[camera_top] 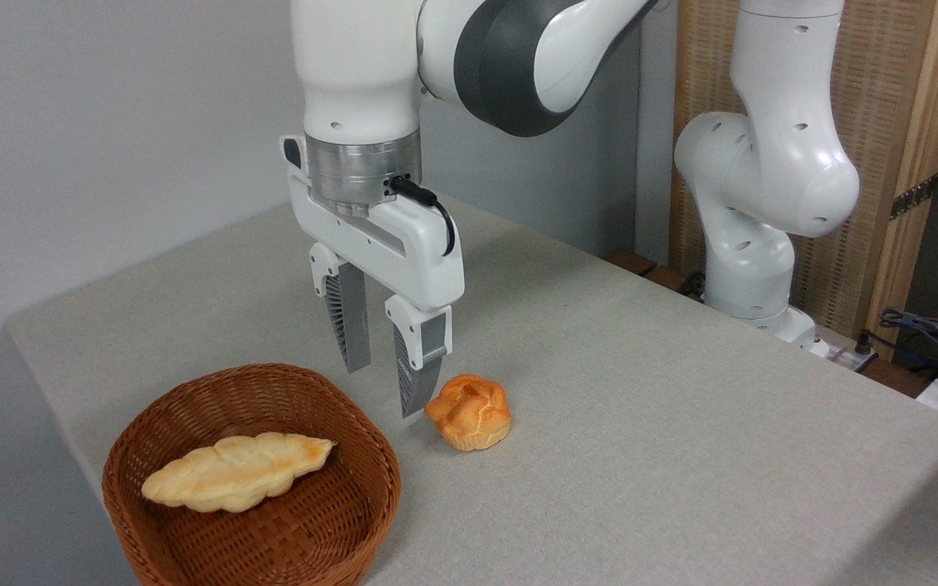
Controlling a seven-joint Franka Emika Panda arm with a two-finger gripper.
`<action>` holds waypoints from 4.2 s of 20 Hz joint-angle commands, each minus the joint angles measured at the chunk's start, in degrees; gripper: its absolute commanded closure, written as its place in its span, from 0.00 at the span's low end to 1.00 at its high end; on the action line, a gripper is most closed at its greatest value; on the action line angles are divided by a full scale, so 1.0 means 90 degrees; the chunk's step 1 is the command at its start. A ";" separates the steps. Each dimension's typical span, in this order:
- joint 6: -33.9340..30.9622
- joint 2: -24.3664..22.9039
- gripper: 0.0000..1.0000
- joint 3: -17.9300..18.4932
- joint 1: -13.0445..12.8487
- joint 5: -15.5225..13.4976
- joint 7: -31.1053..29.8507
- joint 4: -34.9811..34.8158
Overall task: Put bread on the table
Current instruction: 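Move the open gripper over the long bread loaf in the basket and lower, then close the gripper on the long bread loaf, then lift the bread loaf up out of the basket, then carry the loaf past the basket rim and lower it onto the table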
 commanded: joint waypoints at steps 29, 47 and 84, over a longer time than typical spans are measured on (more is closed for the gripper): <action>0.1206 0.1826 0.00 -0.0756 -0.0089 -0.0035 -0.0140 0.1352; 0.1948 0.2774 0.51 -0.0990 -0.0109 0.0179 -0.0052 0.1411; -0.2278 0.0303 0.72 -0.0560 -0.0021 0.0103 -0.0052 0.1255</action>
